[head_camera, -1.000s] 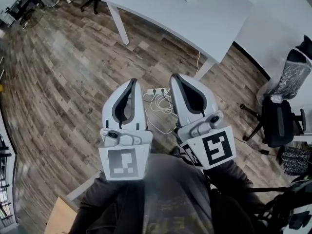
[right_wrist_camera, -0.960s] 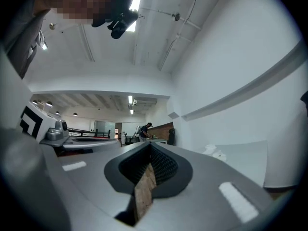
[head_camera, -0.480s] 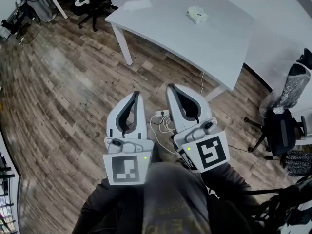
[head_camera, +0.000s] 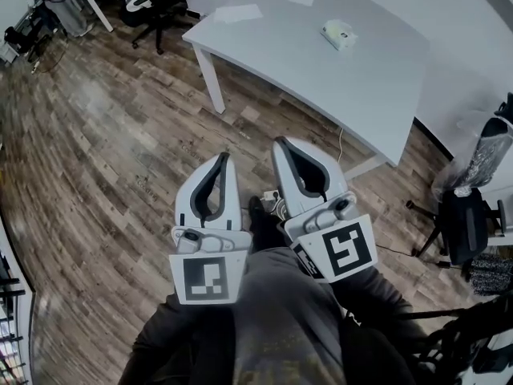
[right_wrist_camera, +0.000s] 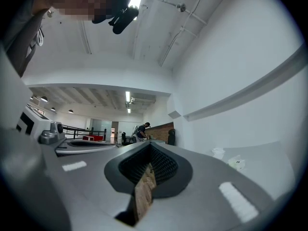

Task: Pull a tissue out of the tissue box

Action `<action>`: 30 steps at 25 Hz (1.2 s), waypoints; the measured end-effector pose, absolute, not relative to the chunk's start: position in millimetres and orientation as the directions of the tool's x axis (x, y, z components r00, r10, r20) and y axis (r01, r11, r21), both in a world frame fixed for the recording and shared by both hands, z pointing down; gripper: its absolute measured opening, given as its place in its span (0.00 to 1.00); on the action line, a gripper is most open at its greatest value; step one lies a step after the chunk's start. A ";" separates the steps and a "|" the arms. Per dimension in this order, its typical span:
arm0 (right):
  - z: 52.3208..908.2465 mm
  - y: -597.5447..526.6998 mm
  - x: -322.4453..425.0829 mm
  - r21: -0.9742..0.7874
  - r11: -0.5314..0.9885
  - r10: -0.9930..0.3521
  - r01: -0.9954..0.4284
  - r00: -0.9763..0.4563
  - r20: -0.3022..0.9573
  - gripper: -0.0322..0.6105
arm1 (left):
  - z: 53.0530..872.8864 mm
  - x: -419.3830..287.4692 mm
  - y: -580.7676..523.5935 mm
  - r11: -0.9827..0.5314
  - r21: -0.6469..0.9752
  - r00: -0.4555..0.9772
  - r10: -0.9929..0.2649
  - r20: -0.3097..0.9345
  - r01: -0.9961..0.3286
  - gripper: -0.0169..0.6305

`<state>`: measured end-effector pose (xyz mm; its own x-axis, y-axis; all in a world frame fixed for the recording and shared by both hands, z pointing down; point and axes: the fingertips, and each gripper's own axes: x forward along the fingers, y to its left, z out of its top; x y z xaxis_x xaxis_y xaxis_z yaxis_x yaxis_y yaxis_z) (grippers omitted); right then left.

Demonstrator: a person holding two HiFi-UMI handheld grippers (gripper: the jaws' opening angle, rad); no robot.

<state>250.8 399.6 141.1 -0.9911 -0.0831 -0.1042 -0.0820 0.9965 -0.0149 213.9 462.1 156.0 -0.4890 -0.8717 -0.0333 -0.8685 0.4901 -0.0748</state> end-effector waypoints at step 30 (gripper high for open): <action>179.8 124.6 -31.5 -0.044 0.946 -0.322 -0.321 -0.946 -0.020 0.05 | 181.9 -83.7 156.3 0.233 -0.037 -0.234 -0.972 0.027 -0.972 0.02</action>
<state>-31.5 124.6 179.8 -0.9465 -0.3222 -0.0200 -0.3211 0.9460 -0.0445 -83.7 156.3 181.9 -0.2337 -0.9719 0.0267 -0.9718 0.2326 -0.0374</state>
